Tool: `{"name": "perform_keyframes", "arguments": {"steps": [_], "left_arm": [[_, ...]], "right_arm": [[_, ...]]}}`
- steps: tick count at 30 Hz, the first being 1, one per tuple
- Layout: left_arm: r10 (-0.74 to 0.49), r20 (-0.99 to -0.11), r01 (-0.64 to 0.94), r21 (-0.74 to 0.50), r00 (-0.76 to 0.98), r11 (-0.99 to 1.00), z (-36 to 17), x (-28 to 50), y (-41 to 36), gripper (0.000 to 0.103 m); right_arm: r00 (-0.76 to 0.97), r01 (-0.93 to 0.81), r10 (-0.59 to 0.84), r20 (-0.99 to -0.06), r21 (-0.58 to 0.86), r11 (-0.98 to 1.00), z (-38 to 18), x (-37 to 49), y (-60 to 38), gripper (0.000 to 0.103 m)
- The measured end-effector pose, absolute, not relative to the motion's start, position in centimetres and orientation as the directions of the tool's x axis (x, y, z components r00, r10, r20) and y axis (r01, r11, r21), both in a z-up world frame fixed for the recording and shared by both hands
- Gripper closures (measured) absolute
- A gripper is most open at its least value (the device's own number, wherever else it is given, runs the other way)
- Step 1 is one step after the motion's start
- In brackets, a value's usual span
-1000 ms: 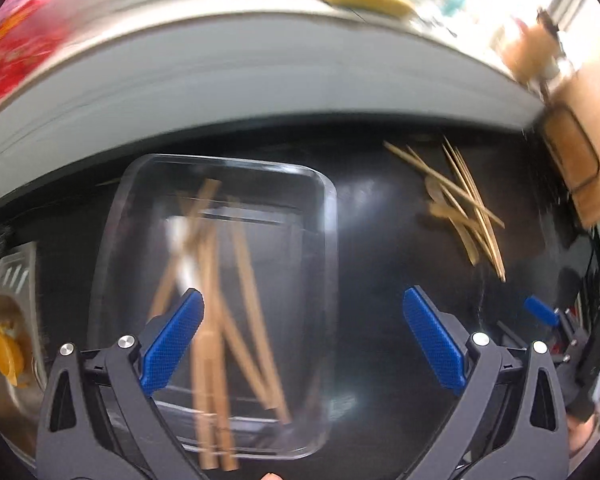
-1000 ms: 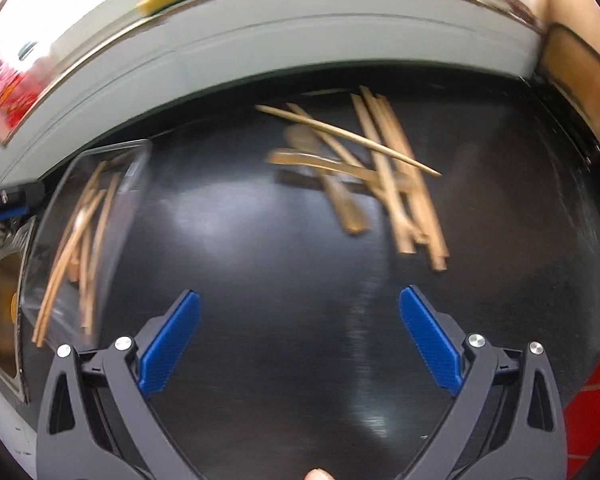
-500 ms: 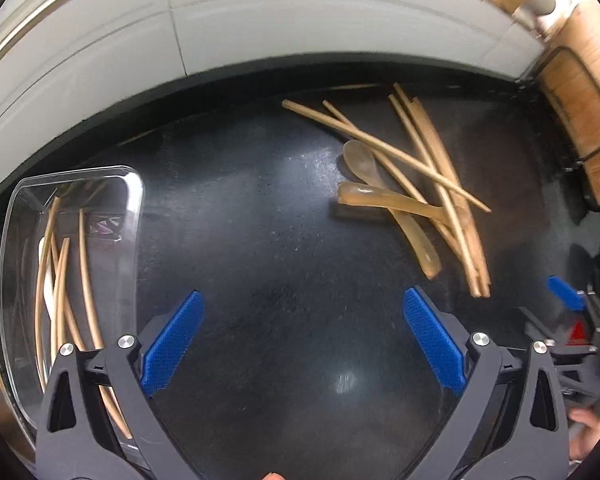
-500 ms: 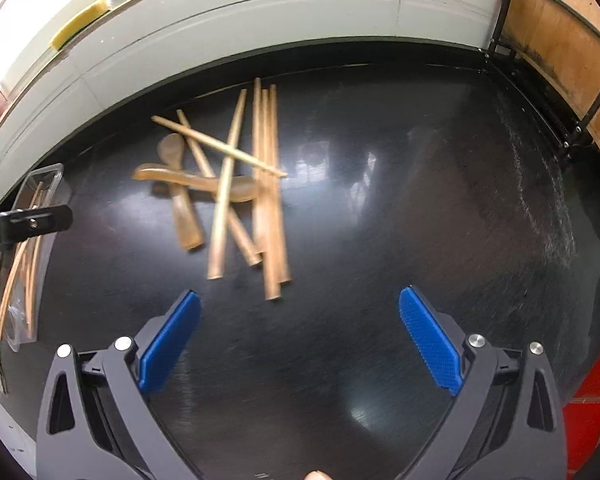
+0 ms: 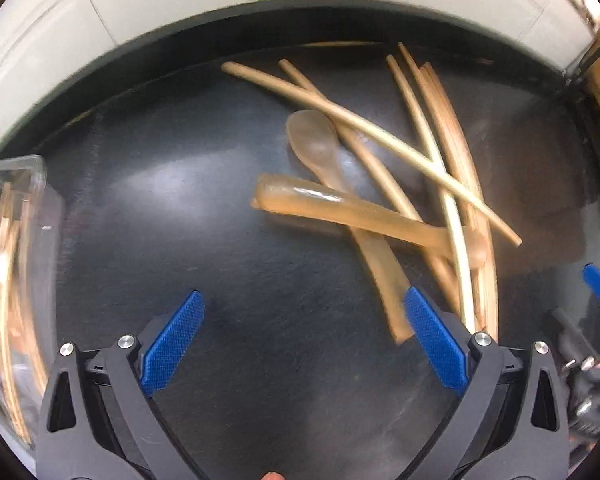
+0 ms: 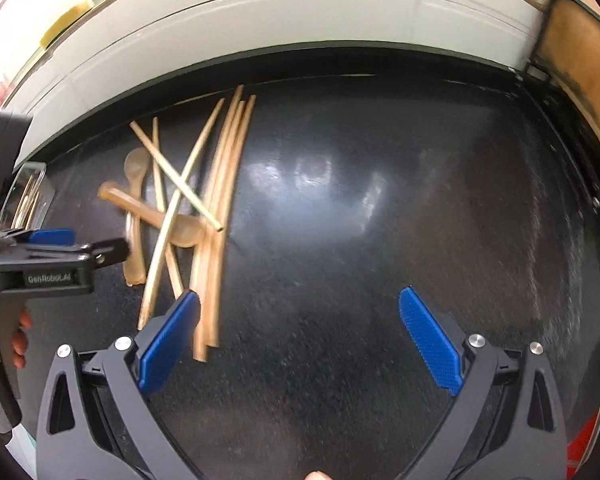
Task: Organize utensils
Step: 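Move both grippers back toward the utensil pile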
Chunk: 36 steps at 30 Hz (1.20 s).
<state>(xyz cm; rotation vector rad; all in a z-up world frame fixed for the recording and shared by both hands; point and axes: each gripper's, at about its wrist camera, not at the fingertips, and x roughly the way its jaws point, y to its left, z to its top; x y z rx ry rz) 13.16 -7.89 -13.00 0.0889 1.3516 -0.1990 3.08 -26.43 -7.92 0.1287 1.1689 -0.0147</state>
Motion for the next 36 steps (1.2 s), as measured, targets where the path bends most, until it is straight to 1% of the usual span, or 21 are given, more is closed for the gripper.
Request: {"name": "perform_keyframes", "arguments": {"steps": [5, 7, 12, 14, 19, 23, 26, 32, 36], "left_arm": [[-0.048, -0.978, 0.179, -0.012, 0.201, 0.984, -13.6, 14.2, -9.2, 0.005], [-0.032, -0.981, 0.147, -0.003, 0.191, 0.989, -13.9, 14.5, -9.1, 0.005], [-0.005, -0.977, 0.132, 0.024, 0.214, 0.991, -14.3, 14.9, -9.4, 0.005], [-0.004, -0.975, 0.12, 0.023, 0.224, 0.992, -14.3, 14.7, -9.5, 0.005], [-0.028, -0.974, 0.099, -0.005, 0.226, 0.995, -13.7, 14.0, -7.4, 0.005], [-0.01, -0.976, 0.088, 0.01, 0.218, 0.996, -13.6, 14.1, -6.1, 0.005], [0.005, -0.977, 0.082, 0.023, 0.214, 0.996, -13.4, 14.3, -5.4, 0.005], [0.001, -0.978, 0.045, 0.011, 0.208, 0.999, -12.6, 14.2, -3.0, 0.005], [0.011, -0.968, 0.035, 0.021, 0.251, 0.999, -12.4, 13.5, -3.1, 0.005]], "right_arm": [[0.389, 0.055, 0.069, -0.919, 0.099, 0.994, -9.2, 4.5, -25.9, 0.007], [0.388, 0.047, 0.082, -0.918, 0.109, 0.993, -9.6, 5.1, -26.0, 0.007], [0.362, 0.007, 0.056, -0.931, 0.062, 0.998, -11.1, 6.5, -25.4, 0.007], [0.381, 0.008, 0.058, -0.923, 0.066, 0.998, -11.1, 6.6, -25.5, 0.007], [0.379, 0.005, 0.048, -0.924, 0.054, 0.999, -11.2, 7.4, -25.8, 0.007], [0.38, -0.004, 0.067, -0.923, 0.071, 0.997, -11.3, 8.1, -25.9, 0.007], [0.389, -0.051, 0.037, -0.92, 0.019, 0.999, -11.6, 8.6, -25.0, 0.006], [0.402, -0.018, 0.025, -0.915, 0.02, 1.0, -11.5, 9.6, -24.4, 0.006], [0.419, -0.013, 0.023, -0.908, 0.02, 1.0, -11.5, 9.6, -24.0, 0.006]]}}
